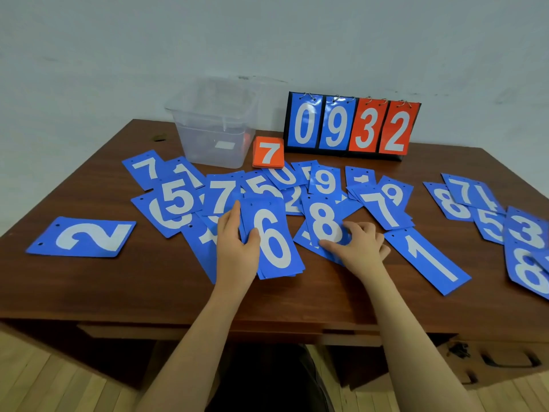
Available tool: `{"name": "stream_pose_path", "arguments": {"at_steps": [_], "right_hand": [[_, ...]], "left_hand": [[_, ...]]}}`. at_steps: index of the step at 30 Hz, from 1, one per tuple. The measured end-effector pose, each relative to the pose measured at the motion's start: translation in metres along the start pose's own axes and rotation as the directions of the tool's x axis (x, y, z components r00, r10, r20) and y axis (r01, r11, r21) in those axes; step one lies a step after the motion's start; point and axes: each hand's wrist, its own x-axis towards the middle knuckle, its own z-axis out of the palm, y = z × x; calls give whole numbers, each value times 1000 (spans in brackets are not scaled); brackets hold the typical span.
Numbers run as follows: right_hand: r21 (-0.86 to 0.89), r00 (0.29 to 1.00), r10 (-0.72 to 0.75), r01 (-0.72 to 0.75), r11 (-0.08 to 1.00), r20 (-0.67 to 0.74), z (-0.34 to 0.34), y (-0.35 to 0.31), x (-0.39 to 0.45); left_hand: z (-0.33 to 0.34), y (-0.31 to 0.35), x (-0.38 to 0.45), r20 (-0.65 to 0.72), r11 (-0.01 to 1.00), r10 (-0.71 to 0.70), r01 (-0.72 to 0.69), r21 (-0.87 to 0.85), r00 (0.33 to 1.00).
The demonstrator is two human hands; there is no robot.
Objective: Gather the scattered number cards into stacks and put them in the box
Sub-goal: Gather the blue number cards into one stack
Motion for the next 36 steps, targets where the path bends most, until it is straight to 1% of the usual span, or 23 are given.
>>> {"name": "stream_pose_path", "arguments": {"at_steps": [8, 10, 12, 14, 17, 19, 21, 23, 26, 27, 28, 30, 33, 34, 36], "right_hand": [[54, 985, 97, -106, 993, 142, -10, -6, 7], [97, 986, 99, -113, 989, 138, -10, -9, 7], [203, 992, 90, -106, 973, 87, -7, -9, 6], [379, 998, 56, -67, 923, 39, -3, -9, 2], [645, 998, -3, 43, 763, -62, -8, -12, -10], [709, 988, -38, 132, 693, -147, -15, -16, -21], [739, 979, -94, 199, 644, -181, -20, -20, -31], [763, 972, -170, 232, 604, -161, -22, -26, -42], [808, 964, -248, 220, 547, -94, -14, -29, -53], [803, 963, -259, 210, 557, -72, -10, -30, -55], [775, 961, -268, 217, 594, -65, -6, -31, -57], [677, 948, -304, 281, 680, -88, 0, -32, -61], [569, 924, -375, 352, 743, -81, 3, -30, -62], [553, 923, -379, 351, 755, -69, 1, -29, -60], [541, 945, -322, 299, 786, -55, -3, -22, -51]], "left_hand": [[8, 2, -1, 19, 1000, -31, 31, -6, 999], [11, 3, -2, 25, 999, -34, 34, 2, 999], [12, 5, -1, 28, 999, -43, 42, 12, 999], [13, 6, 0, 30, 999, -48, 47, 24, 998], [12, 6, 2, 20, 999, -39, 38, 36, 999], [12, 5, 2, 5, 999, -27, 27, 39, 1000], [12, 6, 2, -6, 999, -23, 23, 38, 1000], [14, 7, 1, -5, 999, -14, 14, 38, 1000], [19, 10, -1, 4, 999, 17, -17, 42, 1000], [20, 10, -2, 7, 999, 25, -25, 48, 1000], [21, 10, -4, 13, 998, 34, -35, 46, 999], [24, 9, -6, 31, 998, 57, -57, 16, 998], [26, 6, -7, 22, 997, 70, -71, 34, 997], [25, 5, -7, 15, 997, 63, -63, 43, 998], [23, 4, -8, 9, 998, 37, -37, 57, 999]]}}
